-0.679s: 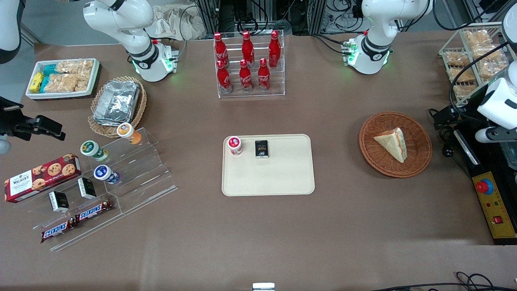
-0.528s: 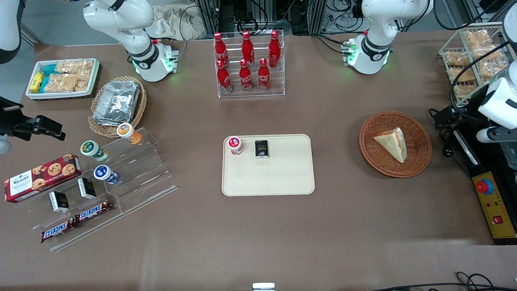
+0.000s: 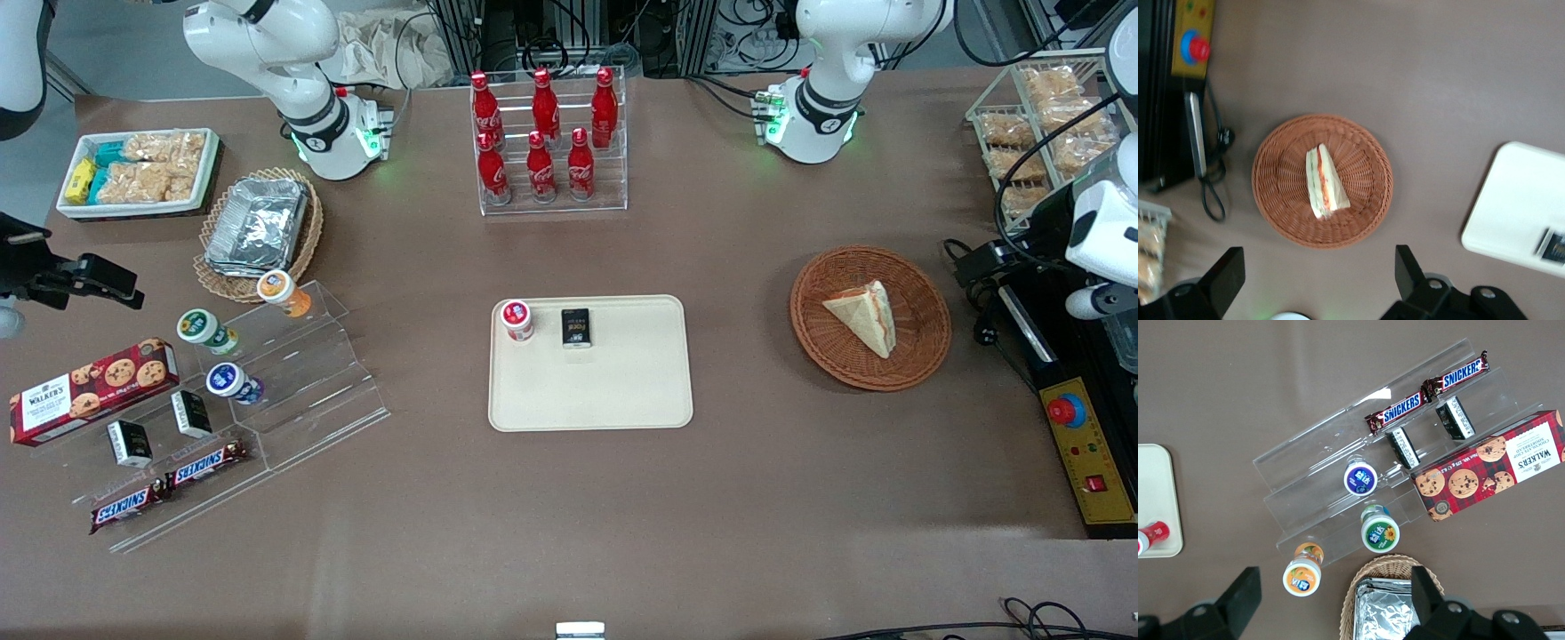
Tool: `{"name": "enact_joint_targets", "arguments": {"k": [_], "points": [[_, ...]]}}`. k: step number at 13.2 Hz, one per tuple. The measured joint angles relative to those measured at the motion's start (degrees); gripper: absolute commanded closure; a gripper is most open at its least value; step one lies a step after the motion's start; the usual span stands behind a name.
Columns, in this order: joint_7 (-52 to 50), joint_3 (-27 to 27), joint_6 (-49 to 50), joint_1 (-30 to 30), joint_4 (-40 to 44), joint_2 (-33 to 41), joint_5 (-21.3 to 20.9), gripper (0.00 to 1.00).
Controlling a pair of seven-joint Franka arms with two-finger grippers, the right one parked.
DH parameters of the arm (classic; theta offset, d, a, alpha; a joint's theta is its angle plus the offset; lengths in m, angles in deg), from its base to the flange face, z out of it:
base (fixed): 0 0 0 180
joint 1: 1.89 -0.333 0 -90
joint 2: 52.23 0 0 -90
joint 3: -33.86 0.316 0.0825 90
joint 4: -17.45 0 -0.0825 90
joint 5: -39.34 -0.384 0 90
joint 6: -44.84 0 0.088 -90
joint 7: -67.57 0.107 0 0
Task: Place sandwich from basket to tray
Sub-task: 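Move the left gripper down over the wrapped sandwich in the wicker basket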
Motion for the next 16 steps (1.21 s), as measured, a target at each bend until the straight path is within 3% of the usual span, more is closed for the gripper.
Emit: {"name": "enact_joint_targets", "arguments": {"k": [2, 7, 13, 16], "points": [[-6.1, 0.0, -2.3, 0.0, -4.9, 1.4, 0.0, 0.00], [-17.2, 0.1, -21.8, -1.2, -31.0, 10.6, 0.0, 0.00], [-19.6, 0.2, -37.8, -2.6, -45.4, 10.5, 0.1, 0.00], [-19.7, 0.2, -42.8, -2.7, -48.5, 8.6, 0.1, 0.00]]}}
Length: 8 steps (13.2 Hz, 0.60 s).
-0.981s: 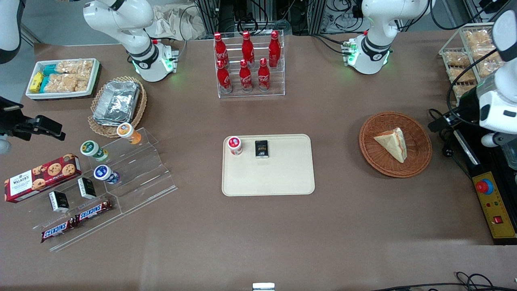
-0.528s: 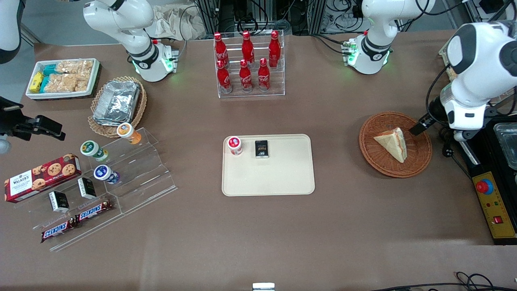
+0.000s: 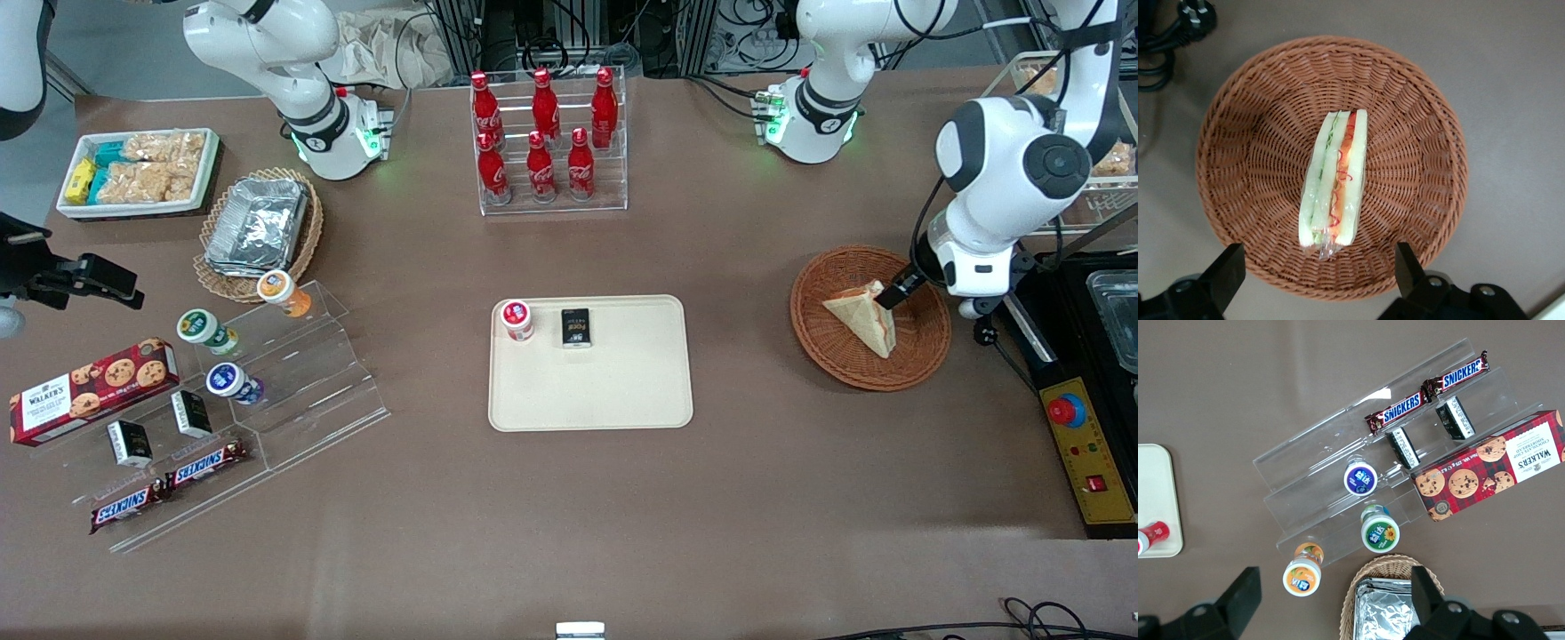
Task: Place sandwich from basket to tray
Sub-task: 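Move the left gripper down over the wrapped sandwich in the wicker basket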
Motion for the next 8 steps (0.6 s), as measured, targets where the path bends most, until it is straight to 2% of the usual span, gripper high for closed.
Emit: {"name": "enact_joint_targets", "arguments": {"k": [8], "points": [[0.0, 0.0, -12.5, 0.0, -5.5, -6.0, 0.0, 0.00]]}}
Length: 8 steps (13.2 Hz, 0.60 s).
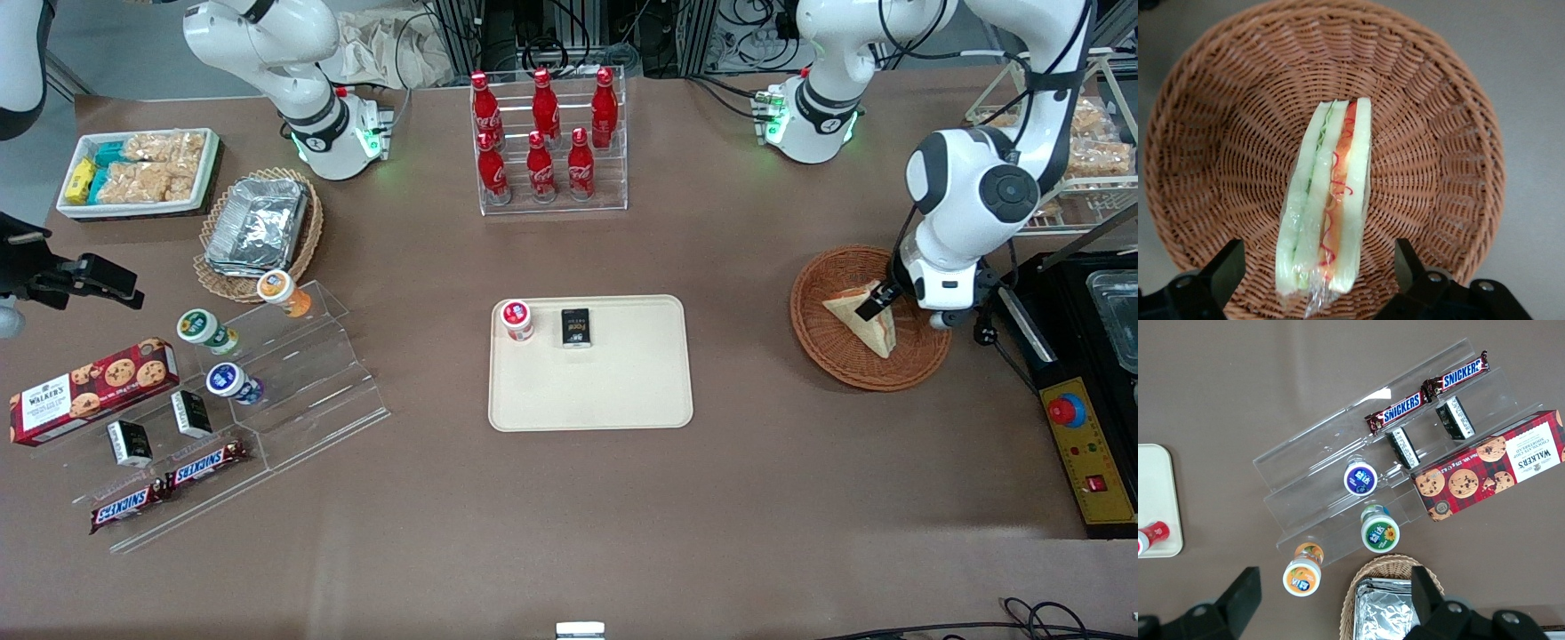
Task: Place sandwich from basket to tray
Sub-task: 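Move the left gripper down over the wrapped sandwich in the wicker basket, then close the left gripper on the sandwich and lift it from the basket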
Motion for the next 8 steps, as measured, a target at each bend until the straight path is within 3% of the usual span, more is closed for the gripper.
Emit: {"name": "enact_joint_targets", "arguments": {"k": [1, 2, 3, 4, 8], "points": [[0.0, 0.0, -1.3, 0.0, -0.7, -0.6, 0.0, 0.02], [0.0, 0.0, -2.1, 0.0, -1.3, -1.1, 0.0, 0.30], [0.0, 0.0, -2.5, 0.0, -1.5, -1.7, 0.0, 0.76], [-0.2, 0.0, -2.7, 0.0, -1.6, -2.2, 0.1, 1.00], [-1.5, 0.0, -3.0, 0.0, -1.6, -3.1, 0.1, 1.00]]}}
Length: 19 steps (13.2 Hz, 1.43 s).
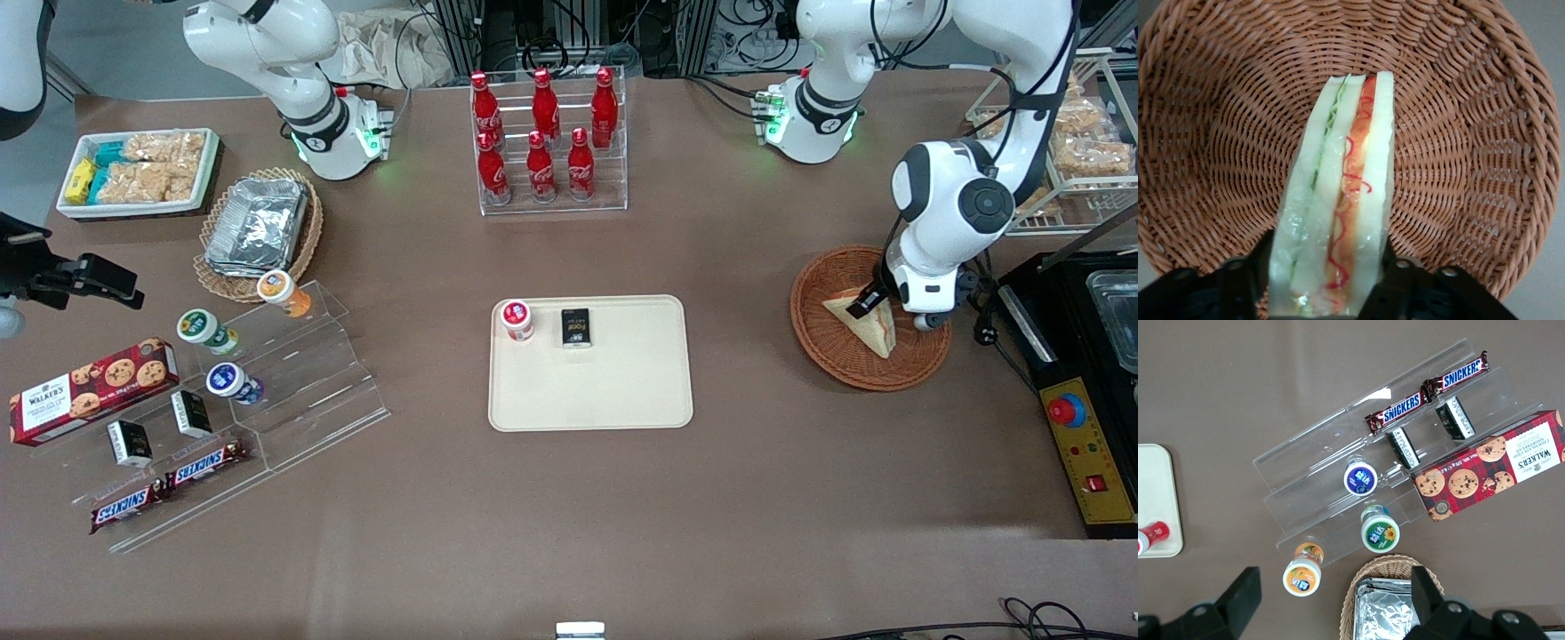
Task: Place sandwich from basket to tray
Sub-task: 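Close the left gripper on the sandwich and lift it from the basket, then carry the sandwich with the left gripper over to the cream tray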
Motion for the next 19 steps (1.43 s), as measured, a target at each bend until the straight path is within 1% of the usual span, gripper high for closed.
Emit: {"name": "enact_joint_targets", "arguments": {"k": [5, 7, 11, 14, 16, 19], "points": [[0.0, -0.1, 0.4, 0.0, 1.0, 0.1, -0.1, 1.00], [1.5, -0.2, 4.0, 0.1, 2.8, 0.7, -0.4, 1.00], [8.1, -0.3, 17.9, 0.1, 10.6, 4.1, -0.6, 1.00], [11.3, -0.8, 32.4, 0.3, 21.3, 5.3, -0.9, 1.00], [14.0, -3.1, 39.6, 0.4, 28.6, 5.3, -1.0, 1.00], [14.9, -9.3, 46.7, 0.6, 36.3, 5.0, -1.0, 1.00]]}}
